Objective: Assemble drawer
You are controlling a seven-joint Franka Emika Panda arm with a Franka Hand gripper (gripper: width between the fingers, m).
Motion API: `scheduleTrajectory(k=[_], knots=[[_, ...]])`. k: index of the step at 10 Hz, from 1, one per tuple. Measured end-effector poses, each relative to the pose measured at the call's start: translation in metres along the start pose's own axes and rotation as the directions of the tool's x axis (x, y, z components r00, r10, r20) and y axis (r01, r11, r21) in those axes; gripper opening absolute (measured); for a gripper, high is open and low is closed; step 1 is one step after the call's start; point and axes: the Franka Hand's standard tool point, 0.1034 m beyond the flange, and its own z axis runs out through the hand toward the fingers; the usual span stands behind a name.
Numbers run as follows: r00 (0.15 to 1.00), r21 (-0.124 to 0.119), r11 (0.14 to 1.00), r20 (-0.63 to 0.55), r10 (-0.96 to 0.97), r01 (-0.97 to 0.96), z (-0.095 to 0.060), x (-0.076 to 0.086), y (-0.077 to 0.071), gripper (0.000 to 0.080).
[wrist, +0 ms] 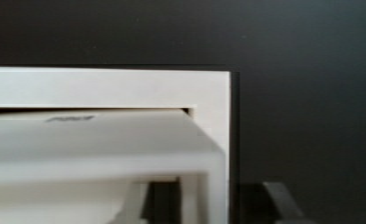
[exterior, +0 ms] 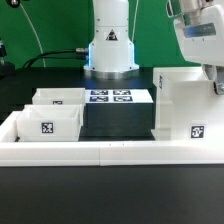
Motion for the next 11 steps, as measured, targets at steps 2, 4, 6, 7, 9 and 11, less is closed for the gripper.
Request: scheduleTrajectory(k=[2,4,6,7,9,11], knots=[[1.0,-0.001,1.0,0.0,-0.001,0.001,0.0,0.0,0.0,0.0261],[1.0,0.003,1.0,0.0,-0.002,0.002,0.0,-0.001,-0.001,0.0571],[1.0,0.004,1.0,0.0,-0.003,0.003,-0.001,-0.001,-0.001,0.0635],[1.0,0.004,1.0,0.0,-0.007,0.007,-0.001,-0.001,-0.001,0.0646],[0.995,-0.008,0.995,0.007,-0.102,0.102,-0.015,-0.001,0.004,0.0646],[0.984,-0.015,0.984,0.02,-0.176,0.177,-0.034,0.002,0.007,0.0648]])
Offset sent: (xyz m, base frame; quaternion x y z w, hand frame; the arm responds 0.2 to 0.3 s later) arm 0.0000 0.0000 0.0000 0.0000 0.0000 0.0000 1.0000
